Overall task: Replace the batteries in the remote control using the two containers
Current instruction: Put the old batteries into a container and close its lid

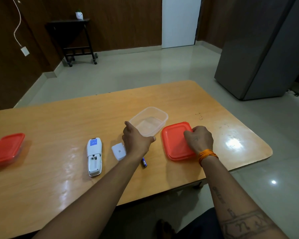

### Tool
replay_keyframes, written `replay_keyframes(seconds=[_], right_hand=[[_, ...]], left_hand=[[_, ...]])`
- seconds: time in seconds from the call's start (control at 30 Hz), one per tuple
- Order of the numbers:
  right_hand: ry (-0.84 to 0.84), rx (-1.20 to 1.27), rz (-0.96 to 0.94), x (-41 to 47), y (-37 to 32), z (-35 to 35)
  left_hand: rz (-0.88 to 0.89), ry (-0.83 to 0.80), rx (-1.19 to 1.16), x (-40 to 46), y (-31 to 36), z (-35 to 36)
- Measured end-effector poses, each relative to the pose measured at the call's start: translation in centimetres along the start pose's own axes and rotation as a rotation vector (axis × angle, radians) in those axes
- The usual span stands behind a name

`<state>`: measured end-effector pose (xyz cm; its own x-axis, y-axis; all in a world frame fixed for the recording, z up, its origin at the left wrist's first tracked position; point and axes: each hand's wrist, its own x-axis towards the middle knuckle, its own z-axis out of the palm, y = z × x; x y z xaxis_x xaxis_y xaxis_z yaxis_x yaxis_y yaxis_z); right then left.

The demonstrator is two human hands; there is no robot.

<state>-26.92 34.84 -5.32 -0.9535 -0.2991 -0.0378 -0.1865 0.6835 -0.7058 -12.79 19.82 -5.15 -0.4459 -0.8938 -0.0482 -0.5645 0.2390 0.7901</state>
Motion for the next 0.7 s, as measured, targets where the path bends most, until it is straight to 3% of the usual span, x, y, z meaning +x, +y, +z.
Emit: replay_keyframes(seconds=[0.23, 0.37, 0.5, 0.7], right_hand=[[0.024, -0.341, -0.129, -1.0, -0.8, 0.3], [0.041, -0.319, -0.260, -2.1, -2.1, 0.6], [-0.151, -0.166, -0.372, -4.4, -4.0, 1.8], [-0.427, -0.322, -0.443, -7.1, -6.0, 4.4]], left_hand=[[0.174, 0.084, -0.070, -2.6, -1.5, -2.6], [0.213, 0.111, -0.030, -4.2, -2.7, -4.9], [0.185, 0.097, 0.040, -5.7, -4.7, -6.1], [0.170, 0.060, 0.300, -6.8, -6.7, -6.3]])
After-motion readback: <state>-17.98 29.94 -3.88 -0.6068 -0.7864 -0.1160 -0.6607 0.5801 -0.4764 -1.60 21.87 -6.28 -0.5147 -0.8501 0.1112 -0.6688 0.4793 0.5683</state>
